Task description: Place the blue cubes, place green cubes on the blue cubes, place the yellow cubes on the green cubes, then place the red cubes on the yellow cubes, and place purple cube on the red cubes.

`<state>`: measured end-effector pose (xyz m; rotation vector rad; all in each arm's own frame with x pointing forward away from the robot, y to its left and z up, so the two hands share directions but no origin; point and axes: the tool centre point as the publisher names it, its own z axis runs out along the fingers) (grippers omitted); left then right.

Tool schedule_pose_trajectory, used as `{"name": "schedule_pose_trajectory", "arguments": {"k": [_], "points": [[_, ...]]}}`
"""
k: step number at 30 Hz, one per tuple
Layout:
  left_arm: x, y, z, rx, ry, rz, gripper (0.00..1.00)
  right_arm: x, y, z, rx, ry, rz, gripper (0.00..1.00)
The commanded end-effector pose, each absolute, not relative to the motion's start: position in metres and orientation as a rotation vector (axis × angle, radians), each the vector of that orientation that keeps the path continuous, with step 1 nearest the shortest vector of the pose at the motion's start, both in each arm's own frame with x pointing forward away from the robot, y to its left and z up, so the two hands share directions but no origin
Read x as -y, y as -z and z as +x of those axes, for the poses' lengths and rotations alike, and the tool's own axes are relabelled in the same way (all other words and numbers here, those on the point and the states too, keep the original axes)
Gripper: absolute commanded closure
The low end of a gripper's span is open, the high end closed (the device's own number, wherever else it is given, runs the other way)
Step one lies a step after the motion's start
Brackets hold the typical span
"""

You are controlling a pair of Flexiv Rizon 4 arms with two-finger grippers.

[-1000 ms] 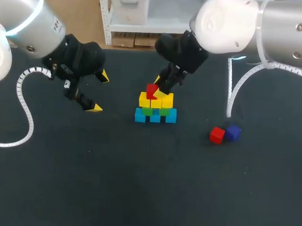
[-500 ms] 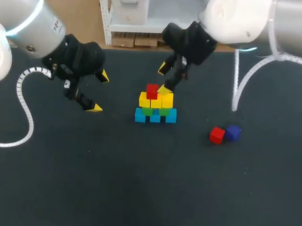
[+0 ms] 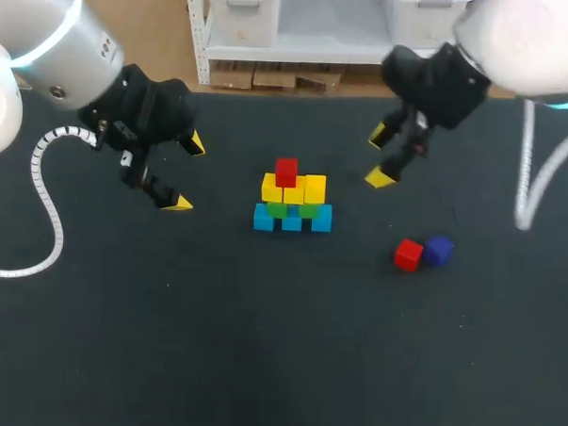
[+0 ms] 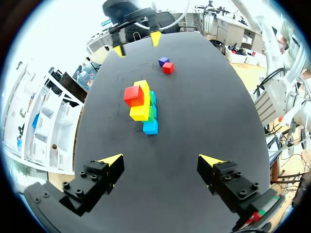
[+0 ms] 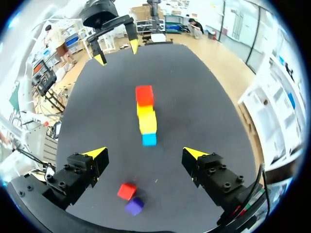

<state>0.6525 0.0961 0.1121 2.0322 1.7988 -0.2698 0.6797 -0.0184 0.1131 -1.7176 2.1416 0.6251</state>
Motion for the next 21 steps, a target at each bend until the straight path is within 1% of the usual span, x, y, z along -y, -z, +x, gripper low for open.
{"name": "schedule_pose_trajectory", "arguments": {"k": [1,7,12,21], "points": [[-0.097,-0.112,0.653,-1.793,0.273,2.033,0.00,0.037,-0.106,0.640,-2.161,-0.471,-1.596,0.00],[-0.097,-0.112,0.653,-1.793,0.273,2.033,0.00,0.043,-0.090,0.618,-2.223,-0.427,-1.587,0.00],[-0.097,-0.112,0.653,-1.793,0.273,2.033,0.00,0.049,-0.074,0.605,-2.282,-0.305,-1.634,0.00],[-0.097,-0.112,0.653,-1.793,0.273,2.033,0.00,0.065,-0.058,0.594,-2.340,-0.270,-1.644,0.00]]}}
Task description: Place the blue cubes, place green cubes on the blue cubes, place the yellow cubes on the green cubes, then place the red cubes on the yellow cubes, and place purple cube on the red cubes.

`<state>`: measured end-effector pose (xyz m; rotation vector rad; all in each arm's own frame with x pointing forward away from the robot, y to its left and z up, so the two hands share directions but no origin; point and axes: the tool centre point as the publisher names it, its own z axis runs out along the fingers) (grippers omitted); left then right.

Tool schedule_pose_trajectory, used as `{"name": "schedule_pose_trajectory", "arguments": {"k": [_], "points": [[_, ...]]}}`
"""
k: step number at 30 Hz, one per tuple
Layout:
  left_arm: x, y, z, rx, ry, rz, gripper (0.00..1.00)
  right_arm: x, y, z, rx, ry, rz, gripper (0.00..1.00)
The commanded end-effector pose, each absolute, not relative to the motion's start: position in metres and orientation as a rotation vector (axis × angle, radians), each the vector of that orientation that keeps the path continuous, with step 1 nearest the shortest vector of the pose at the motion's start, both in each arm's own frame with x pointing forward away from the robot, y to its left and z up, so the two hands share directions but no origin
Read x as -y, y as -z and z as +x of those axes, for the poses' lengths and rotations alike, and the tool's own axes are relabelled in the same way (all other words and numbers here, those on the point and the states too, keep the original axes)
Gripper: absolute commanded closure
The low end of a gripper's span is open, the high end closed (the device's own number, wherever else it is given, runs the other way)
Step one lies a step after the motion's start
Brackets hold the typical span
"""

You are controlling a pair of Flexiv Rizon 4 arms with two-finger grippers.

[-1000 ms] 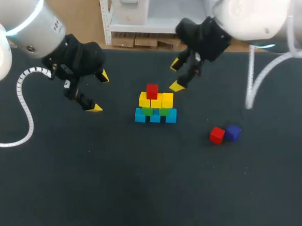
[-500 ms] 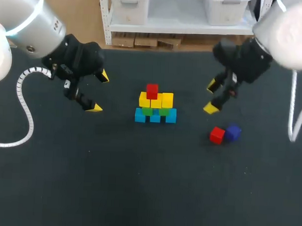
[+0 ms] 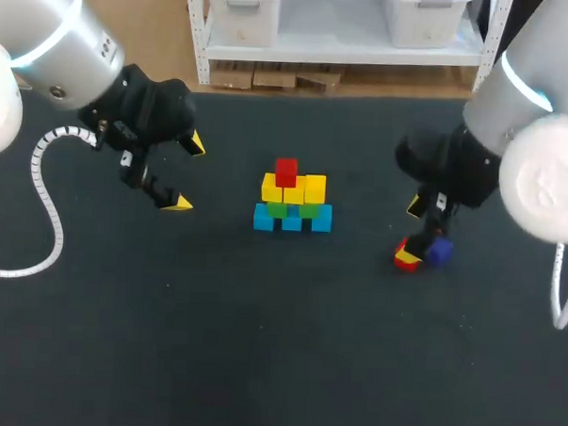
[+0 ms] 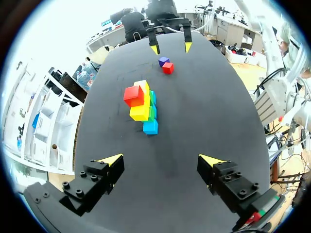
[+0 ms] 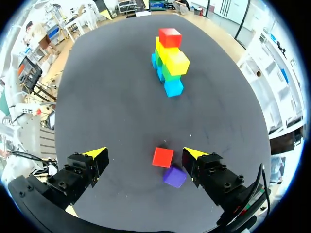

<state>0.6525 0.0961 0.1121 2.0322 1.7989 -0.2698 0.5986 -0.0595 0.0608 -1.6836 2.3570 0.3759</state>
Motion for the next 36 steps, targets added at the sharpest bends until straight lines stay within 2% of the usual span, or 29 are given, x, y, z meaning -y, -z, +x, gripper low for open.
{"name": "schedule_pose_trajectory", "arguments": {"k": [1,36], "points": [[-0.097,-0.112,0.653,-1.793,0.273,2.033,0.00,0.067,-0.058,0.594,-2.343,-0.261,-1.648,0.00],[-0.097,-0.112,0.653,-1.793,0.273,2.033,0.00,0.071,0.000,0.594,-2.407,-0.298,-1.742,0.00]]}}
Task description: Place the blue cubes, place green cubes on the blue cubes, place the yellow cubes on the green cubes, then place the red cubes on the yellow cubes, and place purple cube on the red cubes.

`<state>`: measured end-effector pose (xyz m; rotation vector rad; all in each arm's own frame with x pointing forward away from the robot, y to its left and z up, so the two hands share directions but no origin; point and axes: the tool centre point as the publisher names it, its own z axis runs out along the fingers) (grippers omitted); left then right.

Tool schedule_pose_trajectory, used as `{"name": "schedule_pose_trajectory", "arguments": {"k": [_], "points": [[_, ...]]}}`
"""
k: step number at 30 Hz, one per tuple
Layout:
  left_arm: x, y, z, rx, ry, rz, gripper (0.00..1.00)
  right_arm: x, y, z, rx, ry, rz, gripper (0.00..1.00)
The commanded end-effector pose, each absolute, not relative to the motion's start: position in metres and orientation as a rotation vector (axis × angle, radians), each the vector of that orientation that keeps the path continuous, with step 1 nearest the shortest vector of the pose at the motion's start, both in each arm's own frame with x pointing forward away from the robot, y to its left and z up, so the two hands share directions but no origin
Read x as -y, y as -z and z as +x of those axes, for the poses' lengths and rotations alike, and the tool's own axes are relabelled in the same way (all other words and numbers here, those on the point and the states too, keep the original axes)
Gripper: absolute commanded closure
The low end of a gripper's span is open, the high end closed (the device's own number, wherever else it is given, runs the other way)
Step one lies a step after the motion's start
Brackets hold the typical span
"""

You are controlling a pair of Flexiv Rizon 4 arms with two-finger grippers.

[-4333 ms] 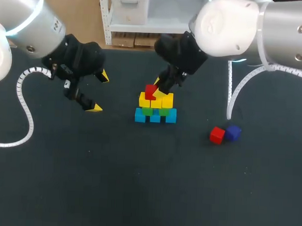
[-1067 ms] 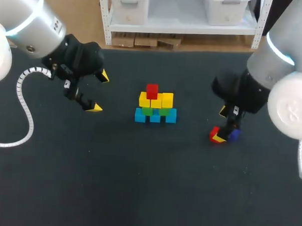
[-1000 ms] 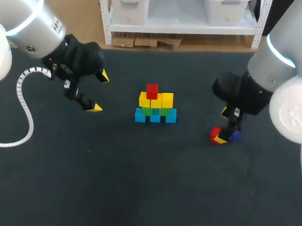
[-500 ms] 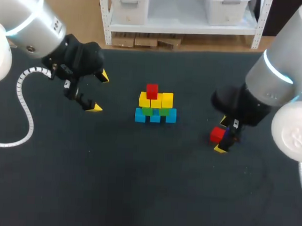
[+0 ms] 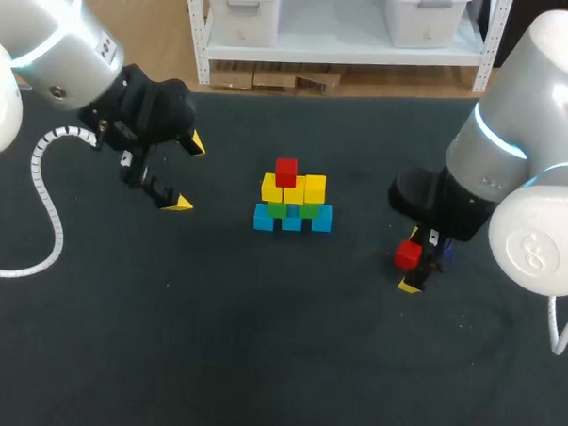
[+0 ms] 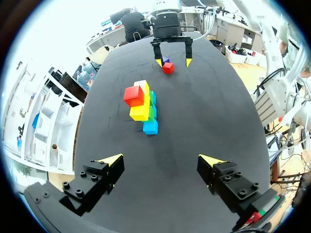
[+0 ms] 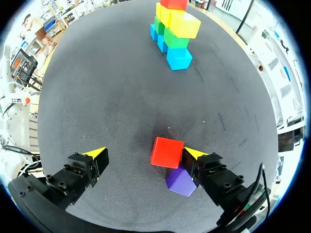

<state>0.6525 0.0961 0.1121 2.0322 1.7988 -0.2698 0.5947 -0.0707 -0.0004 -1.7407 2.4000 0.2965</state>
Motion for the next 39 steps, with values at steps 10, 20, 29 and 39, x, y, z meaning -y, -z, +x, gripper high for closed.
{"name": "schedule_pose_trajectory", "arguments": {"k": [10,20,29,39], "points": [[-0.097,-0.112,0.653,-1.793,0.273,2.033,0.00,0.080,-0.004,0.589,-2.441,-0.285,-1.713,0.00],[-0.097,-0.112,0.653,-1.793,0.273,2.033,0.00,0.081,0.003,0.593,-2.459,-0.248,-1.708,0.16],[-0.097,-0.112,0.653,-1.793,0.273,2.033,0.00,0.078,0.002,0.597,-2.456,-0.244,-1.704,0.50],[-0.097,-0.112,0.653,-1.793,0.273,2.033,0.00,0.078,0.002,0.600,-2.451,-0.238,-1.705,0.87]]}}
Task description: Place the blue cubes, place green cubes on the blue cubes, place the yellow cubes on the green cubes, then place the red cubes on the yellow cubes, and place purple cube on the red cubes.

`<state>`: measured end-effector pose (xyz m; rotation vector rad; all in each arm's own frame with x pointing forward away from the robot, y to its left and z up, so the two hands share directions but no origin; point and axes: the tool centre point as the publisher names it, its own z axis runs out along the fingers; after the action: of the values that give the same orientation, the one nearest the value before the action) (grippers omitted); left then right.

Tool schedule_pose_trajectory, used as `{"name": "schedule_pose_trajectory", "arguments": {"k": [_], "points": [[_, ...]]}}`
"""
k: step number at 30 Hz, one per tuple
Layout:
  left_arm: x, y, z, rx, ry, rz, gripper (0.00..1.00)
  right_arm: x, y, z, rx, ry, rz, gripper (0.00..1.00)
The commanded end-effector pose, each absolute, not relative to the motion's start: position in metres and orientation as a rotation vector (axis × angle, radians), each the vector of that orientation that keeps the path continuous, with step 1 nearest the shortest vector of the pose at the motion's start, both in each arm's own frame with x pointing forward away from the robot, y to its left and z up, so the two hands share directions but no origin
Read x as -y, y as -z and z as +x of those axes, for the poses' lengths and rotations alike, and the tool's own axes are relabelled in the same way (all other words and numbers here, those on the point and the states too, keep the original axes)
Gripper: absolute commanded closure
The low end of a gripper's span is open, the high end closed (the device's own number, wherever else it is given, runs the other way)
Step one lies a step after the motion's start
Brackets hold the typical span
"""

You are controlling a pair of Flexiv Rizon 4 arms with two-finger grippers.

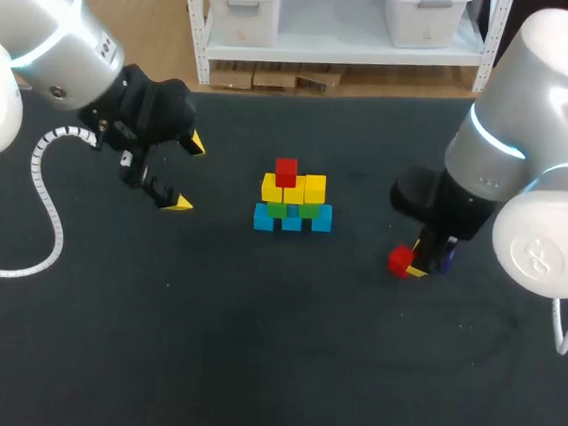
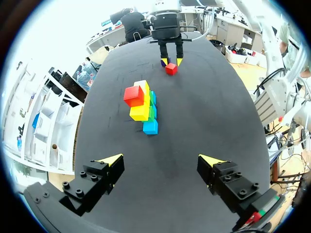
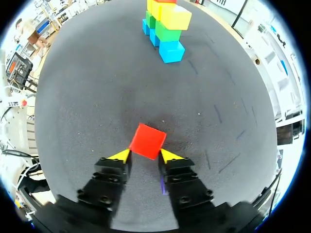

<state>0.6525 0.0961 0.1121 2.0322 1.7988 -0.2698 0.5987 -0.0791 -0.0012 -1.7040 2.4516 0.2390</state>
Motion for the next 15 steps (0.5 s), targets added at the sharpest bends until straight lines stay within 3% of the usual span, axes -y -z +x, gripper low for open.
{"name": "schedule_pose_trajectory", "arguments": {"k": [1,6,7,10,11,15], "points": [[-0.097,-0.112,0.653,-1.793,0.273,2.033,0.00,0.078,0.001,0.600,-2.450,-0.238,-1.706,1.00],[-0.097,-0.112,0.653,-1.793,0.273,2.033,0.00,0.077,-0.001,0.601,-2.450,-0.231,-1.708,1.00],[-0.097,-0.112,0.653,-1.793,0.273,2.033,0.00,0.077,-0.002,0.601,-2.449,-0.230,-1.710,0.95],[-0.097,-0.112,0.653,-1.793,0.273,2.033,0.00,0.077,-0.004,0.602,-2.447,-0.226,-1.719,0.40],[-0.097,-0.112,0.653,-1.793,0.273,2.033,0.00,0.077,-0.005,0.603,-2.436,-0.218,-1.725,0.01],[-0.097,-0.112,0.653,-1.793,0.273,2.033,0.00,0.078,-0.009,0.606,-2.374,-0.189,-1.783,0.00]]}}
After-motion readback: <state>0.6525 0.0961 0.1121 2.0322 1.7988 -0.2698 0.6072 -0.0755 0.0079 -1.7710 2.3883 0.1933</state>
